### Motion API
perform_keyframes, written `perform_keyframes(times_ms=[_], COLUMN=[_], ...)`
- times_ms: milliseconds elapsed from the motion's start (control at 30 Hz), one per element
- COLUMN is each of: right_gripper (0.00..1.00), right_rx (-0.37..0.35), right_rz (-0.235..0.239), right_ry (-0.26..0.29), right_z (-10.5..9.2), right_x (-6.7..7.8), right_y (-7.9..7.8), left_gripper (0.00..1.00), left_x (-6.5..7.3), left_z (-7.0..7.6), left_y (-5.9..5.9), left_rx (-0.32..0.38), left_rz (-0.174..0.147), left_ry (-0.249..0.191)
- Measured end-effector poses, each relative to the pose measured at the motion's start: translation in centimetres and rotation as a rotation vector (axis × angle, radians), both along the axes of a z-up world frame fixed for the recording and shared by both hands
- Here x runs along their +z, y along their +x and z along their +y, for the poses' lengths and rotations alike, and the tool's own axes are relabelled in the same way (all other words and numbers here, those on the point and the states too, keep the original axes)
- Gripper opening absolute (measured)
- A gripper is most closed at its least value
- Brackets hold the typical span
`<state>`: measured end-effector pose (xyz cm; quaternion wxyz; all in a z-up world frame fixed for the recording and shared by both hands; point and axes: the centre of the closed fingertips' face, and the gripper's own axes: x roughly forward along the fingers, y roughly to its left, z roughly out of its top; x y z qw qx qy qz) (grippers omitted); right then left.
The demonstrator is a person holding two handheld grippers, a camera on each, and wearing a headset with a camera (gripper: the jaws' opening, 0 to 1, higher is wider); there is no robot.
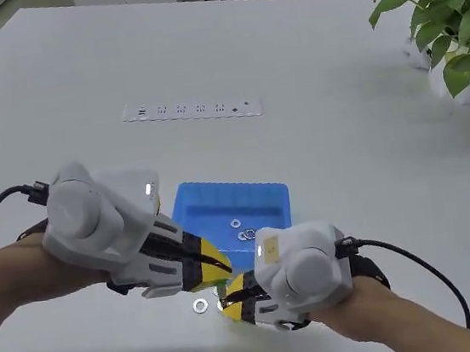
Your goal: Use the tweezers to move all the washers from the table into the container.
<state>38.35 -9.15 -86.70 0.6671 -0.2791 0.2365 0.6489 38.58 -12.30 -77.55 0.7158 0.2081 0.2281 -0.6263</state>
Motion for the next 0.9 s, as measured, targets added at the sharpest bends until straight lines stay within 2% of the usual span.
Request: perform_keyframes(times_ms=[500, 900], right_gripper=[0.08, 0.08], right_rx=[0.011, 0.001], right_rz=[-0.046, -0.066], right_ry=[0.013, 0.023], right_z=[0.2, 0.2], right_x=[2.6, 4.2], right_y=[0.6, 1.9], left_gripper=[0.05, 0.05], left_x=[2.5, 4.2], left_z=[0.2, -0.1], left_y=[0.3, 1.5], left_rx=[0.017, 0.015], left_rz=[-0.037, -0.065], left_ry=[-0.007, -0.012])
